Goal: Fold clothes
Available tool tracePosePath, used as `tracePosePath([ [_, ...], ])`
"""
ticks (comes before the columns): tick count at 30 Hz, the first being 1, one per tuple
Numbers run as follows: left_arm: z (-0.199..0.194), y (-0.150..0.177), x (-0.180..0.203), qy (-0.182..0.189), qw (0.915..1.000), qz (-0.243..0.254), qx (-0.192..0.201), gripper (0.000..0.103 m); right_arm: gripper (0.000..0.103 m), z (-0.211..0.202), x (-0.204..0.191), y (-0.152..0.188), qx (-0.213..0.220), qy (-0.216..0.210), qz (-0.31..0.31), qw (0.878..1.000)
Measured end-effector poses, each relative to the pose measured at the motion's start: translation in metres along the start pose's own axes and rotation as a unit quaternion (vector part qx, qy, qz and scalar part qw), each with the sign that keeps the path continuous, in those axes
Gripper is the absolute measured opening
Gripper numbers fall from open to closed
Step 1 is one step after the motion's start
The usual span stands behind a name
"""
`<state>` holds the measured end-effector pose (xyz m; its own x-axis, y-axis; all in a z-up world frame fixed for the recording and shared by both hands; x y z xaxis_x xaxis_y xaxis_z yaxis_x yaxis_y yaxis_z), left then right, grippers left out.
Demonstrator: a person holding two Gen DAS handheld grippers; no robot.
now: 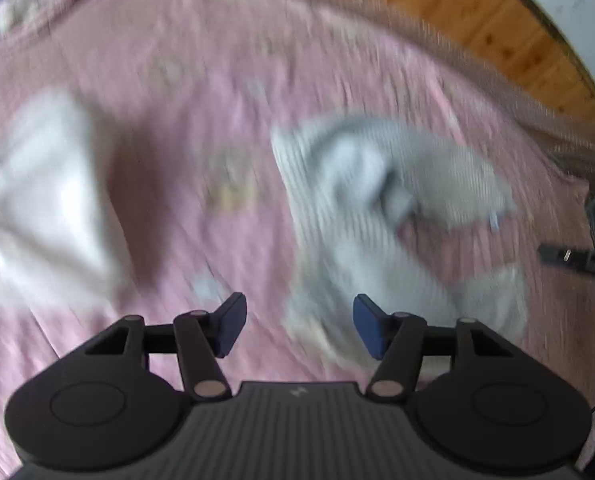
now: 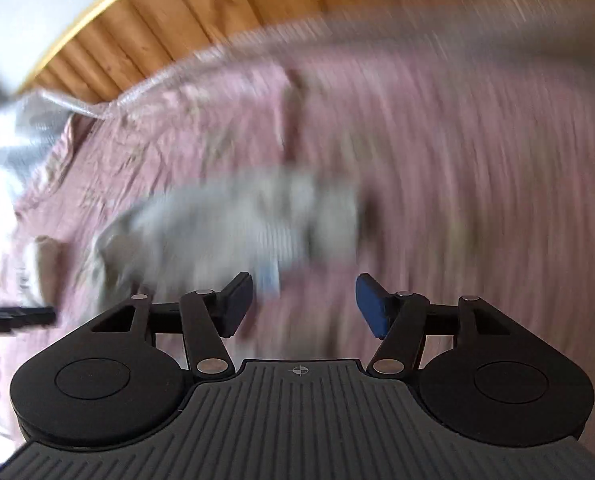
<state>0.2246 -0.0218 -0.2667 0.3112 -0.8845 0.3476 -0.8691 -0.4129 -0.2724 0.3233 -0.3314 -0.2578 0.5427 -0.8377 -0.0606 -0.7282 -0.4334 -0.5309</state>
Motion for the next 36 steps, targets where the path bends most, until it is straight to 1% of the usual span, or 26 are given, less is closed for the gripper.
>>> tracePosePath([
  [1, 0.008, 0.008, 0.003, -0.001, 1.0000, -0.002, -0.008, 0.059, 0.061, -0.001, 0.002, 0.017, 0.004, -0.013, 0.028, 1.000],
  [2, 0.011, 0.009, 0.007, -0.004, 1.0000, 0.001, -0.006, 0.058, 0.059, -0.002, 0.003, 0.033, 0.007, -0.027, 0.056, 0.998],
  [3, 0.013, 0.006, 0.012, -0.008, 0.9999, 0.007, 0.003, 0.029, 0.055, -0.003, 0.005, 0.049, 0.011, -0.040, 0.084, 0.996],
  [4, 0.014, 0.003, 0.016, -0.012, 0.9998, 0.013, 0.012, 0.017, 0.023, -0.004, 0.003, 0.059, 0.012, -0.046, 0.088, 0.995],
  [5, 0.009, 0.000, 0.019, -0.010, 0.9996, 0.012, 0.025, 0.017, 0.007, -0.006, -0.003, 0.057, 0.016, -0.041, 0.067, 0.997],
  [7, -0.011, -0.007, 0.019, 0.002, 0.9984, 0.006, 0.056, 0.016, 0.005, -0.020, -0.008, 0.044, 0.036, -0.028, 0.046, 0.998],
  [10, -0.058, -0.012, 0.007, 0.032, 0.9939, -0.019, 0.104, 0.016, 0.004, -0.043, -0.012, 0.025, 0.069, -0.007, 0.020, 0.997],
  [11, -0.067, -0.009, 0.001, 0.039, 0.9933, -0.023, 0.107, 0.017, 0.004, -0.057, -0.006, 0.019, 0.084, 0.006, 0.025, 0.996],
  [12, -0.070, -0.003, -0.004, 0.043, 0.9936, -0.024, 0.102, 0.017, 0.004, -0.071, 0.000, 0.013, 0.100, 0.019, 0.029, 0.994],
  [13, -0.064, 0.005, -0.009, 0.040, 0.9951, -0.024, 0.087, 0.017, 0.004, -0.085, 0.006, 0.008, 0.115, 0.032, 0.034, 0.992],
  [14, -0.052, 0.015, -0.015, 0.032, 0.9970, -0.024, 0.067, 0.017, 0.003, -0.091, 0.009, 0.006, 0.121, 0.038, 0.038, 0.991],
  [17, -0.011, 0.046, -0.029, -0.002, 0.9997, -0.019, 0.014, 0.020, 0.002, -0.079, 0.006, 0.017, 0.104, 0.023, 0.051, 0.993],
  [19, -0.010, 0.050, -0.026, -0.007, 0.9994, -0.005, 0.033, 0.026, 0.003, -0.070, 0.005, 0.025, 0.092, 0.014, 0.059, 0.994],
  [20, -0.012, 0.051, -0.025, -0.009, 0.9995, -0.002, 0.029, 0.027, 0.004, -0.066, 0.004, 0.029, 0.086, 0.009, 0.063, 0.994],
  [21, -0.015, 0.052, -0.024, -0.009, 0.9995, -0.002, 0.031, 0.035, 0.009, -0.062, 0.003, 0.032, 0.080, 0.004, 0.067, 0.994],
  [22, -0.019, 0.051, -0.024, -0.007, 0.9993, -0.003, 0.038, 0.048, 0.015, -0.058, 0.002, 0.036, 0.075, -0.001, 0.071, 0.995],
  [23, -0.022, 0.050, -0.024, -0.005, 0.9989, -0.003, 0.047, 0.053, 0.019, -0.054, 0.001, 0.040, 0.069, -0.005, 0.075, 0.995],
  [24, -0.025, 0.048, -0.024, -0.006, 0.9985, -0.005, 0.055, 0.055, 0.037, -0.051, 0.000, 0.043, 0.063, -0.010, 0.079, 0.995],
  [26, -0.029, 0.042, -0.024, 0.000, 0.9978, -0.017, 0.064, 0.055, 0.054, -0.040, -0.004, 0.046, 0.055, -0.018, 0.080, 0.995],
  [28, -0.030, 0.034, -0.024, 0.004, 0.9968, -0.032, 0.073, 0.055, 0.054, -0.016, -0.014, 0.034, 0.058, -0.018, 0.055, 0.997],
  [30, -0.030, 0.025, -0.024, 0.006, 0.9958, -0.044, 0.080, 0.055, 0.049, 0.011, -0.024, 0.031, 0.046, -0.030, 0.042, 0.998],
  [31, -0.031, 0.021, -0.023, 0.002, 0.9955, -0.046, 0.083, 0.055, 0.040, 0.019, -0.031, 0.030, 0.042, -0.034, 0.028, 0.998],
  [32, -0.032, 0.019, -0.022, -0.001, 0.9954, -0.044, 0.085, 0.055, 0.015, 0.017, -0.037, 0.029, 0.043, -0.032, 0.002, 0.999],
  [33, -0.033, 0.017, -0.020, -0.002, 0.9954, -0.042, 0.086, 0.055, 0.001, 0.012, -0.041, 0.028, 0.043, -0.028, -0.018, 0.999],
  [36, -0.036, 0.015, -0.018, -0.012, 0.9953, -0.031, 0.091, 0.057, 0.000, -0.019, -0.044, 0.029, 0.043, -0.004, -0.048, 0.998],
])
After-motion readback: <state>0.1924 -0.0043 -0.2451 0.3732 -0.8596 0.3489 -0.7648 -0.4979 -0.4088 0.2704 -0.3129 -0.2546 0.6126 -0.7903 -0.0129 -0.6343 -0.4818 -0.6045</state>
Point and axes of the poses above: each gripper's, at about its wrist camera, not at the fingertips, and z roughly the way its jaws point, x to its right, y to its underside, the point moved 10 cm from there along z, roughly the way its jaws point, and after that the axes turned 9 degrees about -z, right-handed, at the moved point
